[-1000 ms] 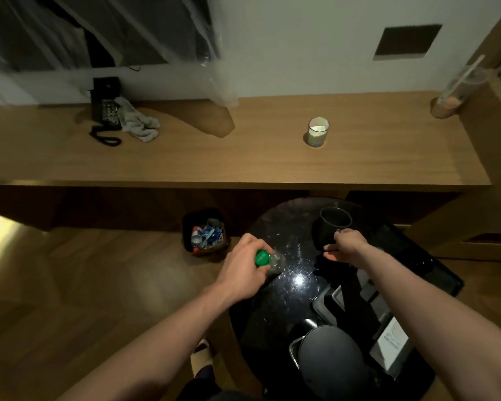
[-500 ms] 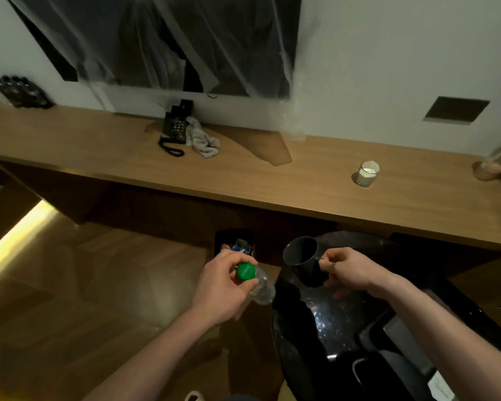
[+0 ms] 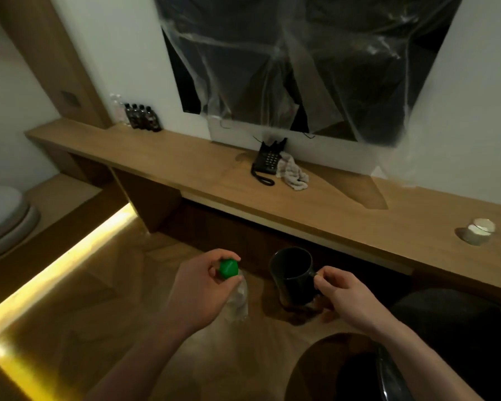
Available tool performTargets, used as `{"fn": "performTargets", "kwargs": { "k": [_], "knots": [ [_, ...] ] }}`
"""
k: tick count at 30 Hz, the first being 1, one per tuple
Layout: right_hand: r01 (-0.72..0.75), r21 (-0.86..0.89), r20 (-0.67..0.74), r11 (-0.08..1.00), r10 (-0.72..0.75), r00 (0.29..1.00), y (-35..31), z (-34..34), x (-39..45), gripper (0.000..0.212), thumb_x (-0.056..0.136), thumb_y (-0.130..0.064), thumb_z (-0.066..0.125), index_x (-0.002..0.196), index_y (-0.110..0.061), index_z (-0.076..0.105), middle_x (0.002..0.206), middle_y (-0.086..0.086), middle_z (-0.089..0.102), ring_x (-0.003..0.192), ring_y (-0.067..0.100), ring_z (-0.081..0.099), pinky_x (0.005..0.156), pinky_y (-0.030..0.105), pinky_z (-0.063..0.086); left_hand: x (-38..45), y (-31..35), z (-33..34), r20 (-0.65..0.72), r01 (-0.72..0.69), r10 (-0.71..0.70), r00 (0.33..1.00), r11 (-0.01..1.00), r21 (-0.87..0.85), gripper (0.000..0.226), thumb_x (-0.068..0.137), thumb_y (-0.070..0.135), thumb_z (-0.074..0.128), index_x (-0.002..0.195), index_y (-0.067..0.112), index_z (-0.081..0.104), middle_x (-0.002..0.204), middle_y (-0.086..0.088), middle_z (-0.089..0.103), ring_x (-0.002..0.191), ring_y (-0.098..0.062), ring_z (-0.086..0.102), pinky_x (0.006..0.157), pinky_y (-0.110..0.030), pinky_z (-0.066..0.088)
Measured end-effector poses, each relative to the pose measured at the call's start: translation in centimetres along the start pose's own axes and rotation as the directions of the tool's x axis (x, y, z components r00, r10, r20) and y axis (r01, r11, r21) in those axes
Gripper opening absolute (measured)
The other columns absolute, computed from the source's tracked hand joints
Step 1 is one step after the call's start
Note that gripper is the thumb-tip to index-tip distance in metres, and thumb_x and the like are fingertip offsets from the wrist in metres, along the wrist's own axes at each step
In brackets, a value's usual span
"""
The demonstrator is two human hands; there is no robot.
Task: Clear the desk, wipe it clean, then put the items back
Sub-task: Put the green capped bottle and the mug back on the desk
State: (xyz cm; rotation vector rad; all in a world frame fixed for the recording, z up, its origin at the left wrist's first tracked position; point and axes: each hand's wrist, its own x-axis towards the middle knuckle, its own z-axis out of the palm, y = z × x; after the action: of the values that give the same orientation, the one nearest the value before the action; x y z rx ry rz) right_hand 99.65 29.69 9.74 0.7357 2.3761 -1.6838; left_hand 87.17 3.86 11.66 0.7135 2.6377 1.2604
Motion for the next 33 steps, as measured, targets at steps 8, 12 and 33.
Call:
{"fn": "performTargets", "kwargs": {
  "k": [8, 12, 33],
  "knots": [
    [0.077, -0.042, 0.009, 0.996, -0.077, 0.997, -7.4, 8.3, 4.4, 0.023, 0.106, -0.036, 0.05, 0.094, -0.025, 0.066, 0.089, -0.003, 0.073, 0.083, 0.017, 0.074, 0.081, 0.044, 0.062, 1.4, -5.7, -10.1, -0.201, 0.07, -0.06, 0.978, 0.997, 0.043, 0.03, 0.083, 0.025, 0.085, 0.107, 0.037, 0.072, 0.083, 0.017, 0.069, 0.078, 0.002, 0.066, 0.062, -0.011, 0.05],
    [0.079, -0.027, 0.03, 0.997, -0.078, 0.997, -10.9, 11.2, 8.0, 0.025, 0.106, -0.035, 0.051, 0.09, -0.024, 0.066, 0.093, 0.0, 0.072, 0.088, 0.018, 0.073, 0.084, 0.05, 0.062, 3.4, -8.0, -13.8, -0.261, 0.087, -0.073, 0.963, 0.995, 0.043, 0.031, 0.085, 0.026, 0.082, 0.113, 0.035, 0.071, 0.094, 0.019, 0.067, 0.082, 0.003, 0.065, 0.061, -0.012, 0.05],
    [0.152, -0.114, 0.14, 0.982, -0.135, 0.981, -30.2, 25.4, 38.2, 0.017, 0.108, -0.035, 0.046, 0.108, -0.029, 0.062, 0.106, -0.007, 0.068, 0.089, 0.011, 0.071, 0.076, 0.032, 0.062, 27.5, -22.7, -30.3, -0.409, 0.186, -0.167, 0.897, 0.982, 0.007, 0.03, 0.087, 0.026, 0.08, 0.111, 0.04, 0.068, 0.107, 0.021, 0.067, 0.094, 0.005, 0.064, 0.067, -0.016, 0.057]
  ]
}}
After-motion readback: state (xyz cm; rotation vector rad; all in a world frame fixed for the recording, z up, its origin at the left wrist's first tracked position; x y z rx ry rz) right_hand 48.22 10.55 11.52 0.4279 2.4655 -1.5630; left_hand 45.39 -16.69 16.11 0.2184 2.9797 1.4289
